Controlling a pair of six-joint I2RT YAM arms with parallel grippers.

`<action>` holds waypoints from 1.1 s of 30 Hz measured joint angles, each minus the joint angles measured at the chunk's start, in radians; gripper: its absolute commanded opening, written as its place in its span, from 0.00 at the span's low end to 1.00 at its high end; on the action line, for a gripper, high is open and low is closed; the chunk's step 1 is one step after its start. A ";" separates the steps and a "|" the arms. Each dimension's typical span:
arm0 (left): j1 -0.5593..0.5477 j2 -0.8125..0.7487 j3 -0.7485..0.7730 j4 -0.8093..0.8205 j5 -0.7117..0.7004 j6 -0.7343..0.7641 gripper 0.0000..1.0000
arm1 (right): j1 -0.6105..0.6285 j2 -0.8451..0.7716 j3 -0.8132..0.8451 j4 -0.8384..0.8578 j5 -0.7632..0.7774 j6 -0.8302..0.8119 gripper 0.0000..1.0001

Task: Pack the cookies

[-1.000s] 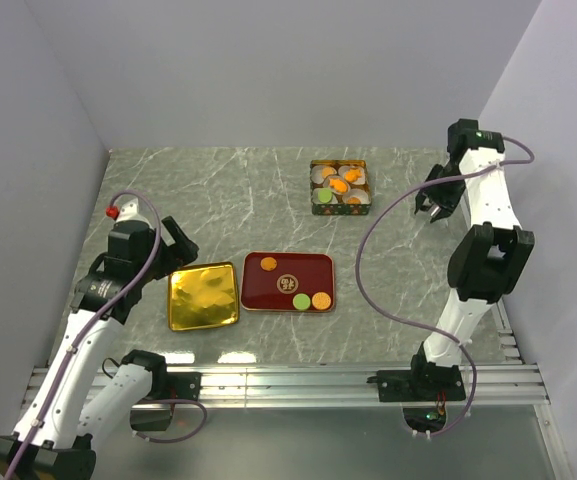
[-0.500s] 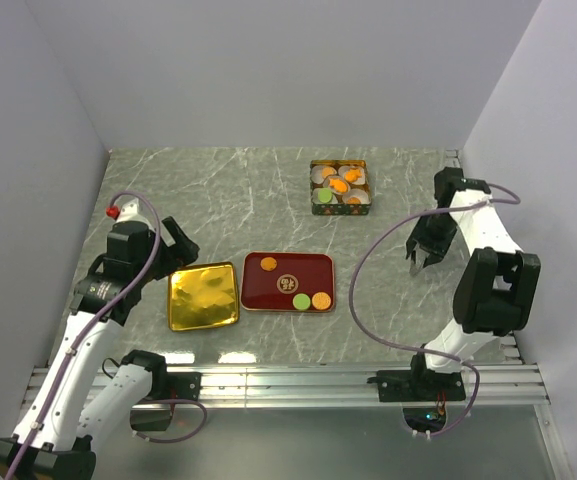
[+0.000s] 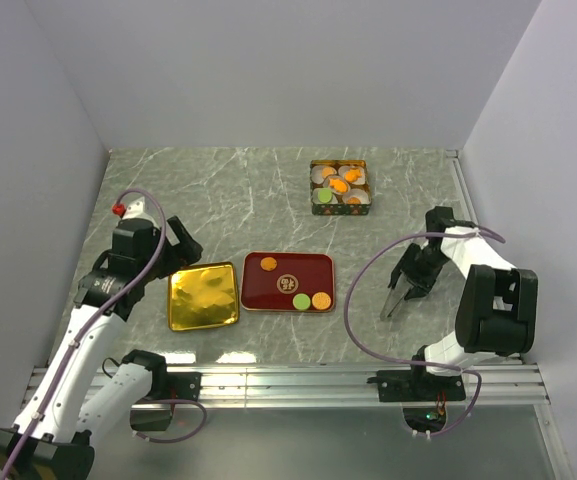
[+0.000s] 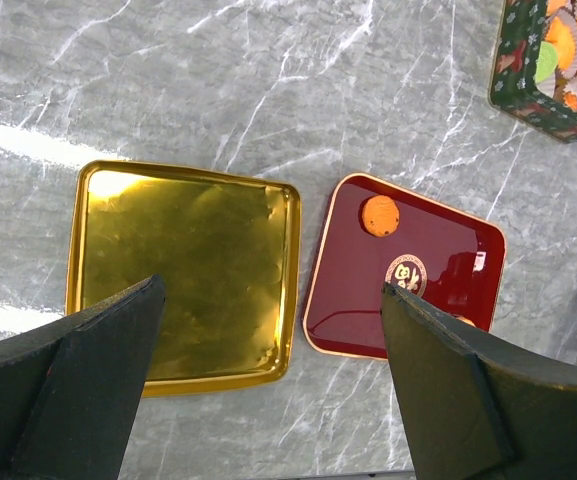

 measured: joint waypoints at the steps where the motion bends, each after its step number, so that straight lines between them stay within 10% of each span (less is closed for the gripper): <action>1: -0.001 0.002 0.000 0.000 0.000 0.000 0.95 | 0.000 0.000 -0.011 0.013 -0.002 0.000 0.60; 16: -0.018 0.032 0.000 -0.001 -0.002 -0.001 0.94 | 0.000 0.019 -0.107 0.114 -0.007 -0.001 0.80; 17: -0.021 0.034 0.000 -0.002 -0.002 -0.001 0.95 | 0.000 0.022 -0.104 0.113 -0.007 0.000 0.97; 33: -0.079 0.119 0.000 -0.008 -0.006 -0.003 0.92 | 0.125 -0.165 0.082 -0.067 0.105 0.019 1.00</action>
